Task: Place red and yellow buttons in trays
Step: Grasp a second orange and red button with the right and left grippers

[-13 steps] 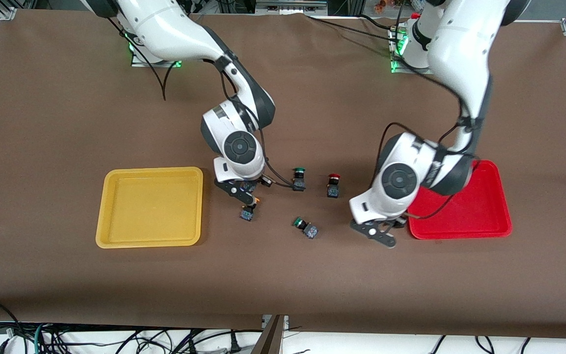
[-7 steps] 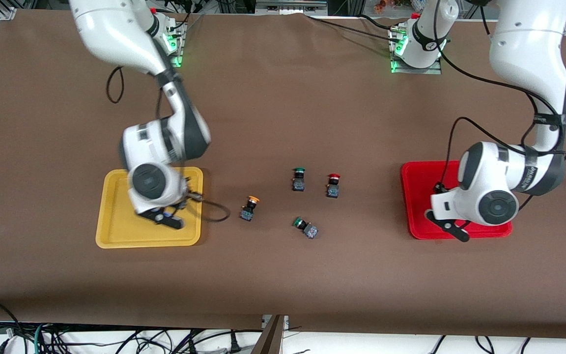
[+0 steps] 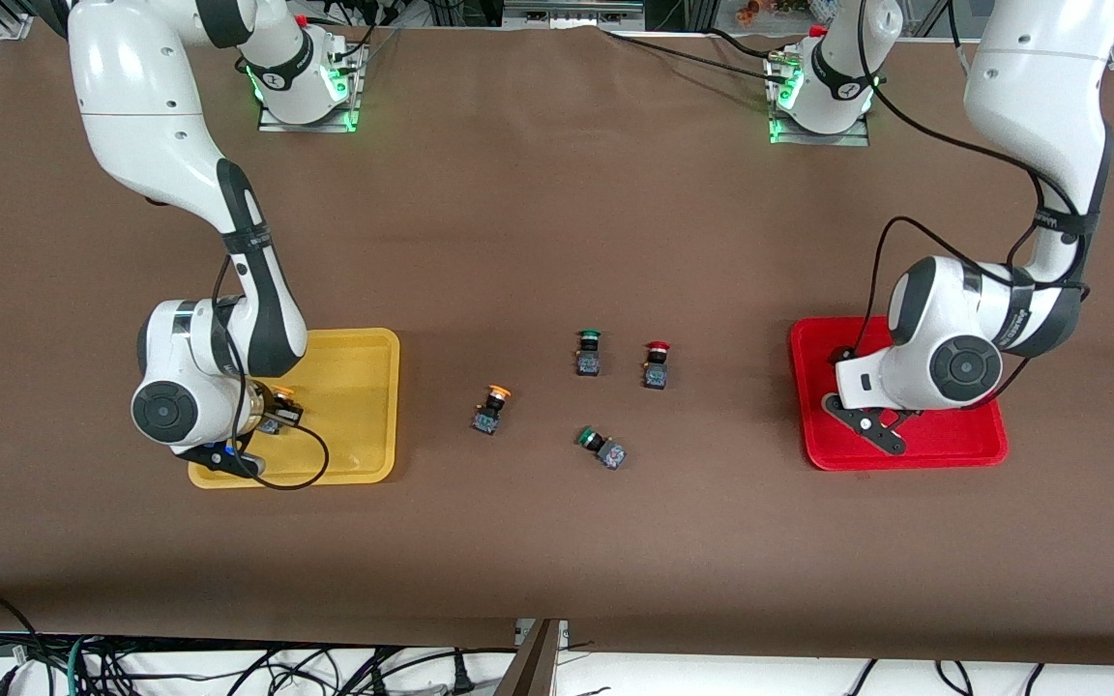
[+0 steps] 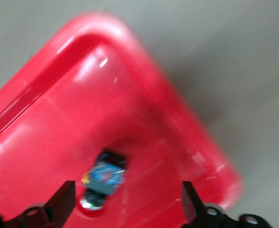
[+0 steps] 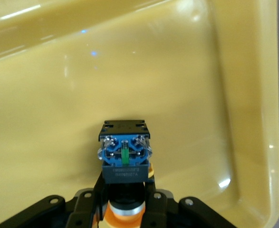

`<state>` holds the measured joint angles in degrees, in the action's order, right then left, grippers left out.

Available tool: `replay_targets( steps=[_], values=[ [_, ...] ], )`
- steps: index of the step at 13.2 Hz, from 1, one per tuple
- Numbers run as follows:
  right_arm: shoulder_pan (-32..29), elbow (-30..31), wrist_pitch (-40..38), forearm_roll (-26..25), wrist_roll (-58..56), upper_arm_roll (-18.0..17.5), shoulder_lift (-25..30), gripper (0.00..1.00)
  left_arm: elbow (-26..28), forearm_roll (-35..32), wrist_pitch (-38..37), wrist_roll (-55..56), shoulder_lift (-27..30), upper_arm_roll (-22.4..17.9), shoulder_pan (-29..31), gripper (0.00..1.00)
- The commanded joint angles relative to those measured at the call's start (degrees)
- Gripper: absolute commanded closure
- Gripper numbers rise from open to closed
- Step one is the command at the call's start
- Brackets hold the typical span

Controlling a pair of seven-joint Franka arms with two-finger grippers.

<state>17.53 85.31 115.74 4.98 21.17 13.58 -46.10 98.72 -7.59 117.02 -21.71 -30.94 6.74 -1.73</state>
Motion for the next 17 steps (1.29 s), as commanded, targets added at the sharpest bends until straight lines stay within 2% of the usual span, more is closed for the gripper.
replay_targets(
  steps=[1, 3, 4, 6, 9, 11, 14, 15, 16, 17],
  values=[
    [0.31, 1.62, 0.10, 0.99, -1.30, -0.75, 2.41, 0.00, -0.81, 1.78, -1.53, 13.99, 1.50, 4.67, -1.78, 0.00],
    [1.71, -1.28, -1.12, 1.17, 0.35, -3.01, 3.73, 0.00, -2.30, 4.15, 0.83, 29.63, -0.24, 6.53, -4.84, 0.00],
    [2.67, -3.64, -1.13, 0.91, 4.02, -4.86, 3.73, 0.00, -2.83, 4.33, 2.24, 36.14, -1.21, 6.53, -7.91, 0.00],
    [6.70, -7.34, 0.44, 0.64, 14.29, -5.84, 2.42, 0.00, -2.92, 3.81, 3.57, 49.16, -3.06, 6.18, -12.67, 0.00],
    [13.56, -8.59, 9.21, 0.73, 24.85, -5.85, -0.39, 0.00, -3.62, 3.63, 13.56, 54.39, -7.45, 6.10, -15.75, 0.00],
    [16.55, -8.94, 13.35, 0.56, 28.22, -5.85, -2.50, 0.00, -3.54, 1.01, 19.71, 55.19, -10.27, 5.92, -17.60, 0.00],
    [18.67, -8.94, 16.17, 0.47, 30.41, -5.85, -4.87, 0.00, -3.27, -3.29, 20.89, 54.41, -11.50, 5.92, -17.35, 0.00],
    [18.85, -8.94, 17.84, 0.38, 31.38, -5.85, -5.66, 0.00, -3.36, -4.44, 20.97, 54.32, -12.03, 6.01, -17.00, 0.05],
    [19.38, -8.94, 18.90, 0.38, 31.65, -5.85, -6.28, 0.00, -3.45, -4.45, 20.97, 54.40, -12.21, 5.92, -17.51, 0.28],
    [19.64, -8.94, 19.69, 0.38, 31.74, -5.85, -6.64, 0.00, -3.45, -4.28, 20.89, 55.45, -12.47, 5.92, -17.61, 0.59]
  ],
)
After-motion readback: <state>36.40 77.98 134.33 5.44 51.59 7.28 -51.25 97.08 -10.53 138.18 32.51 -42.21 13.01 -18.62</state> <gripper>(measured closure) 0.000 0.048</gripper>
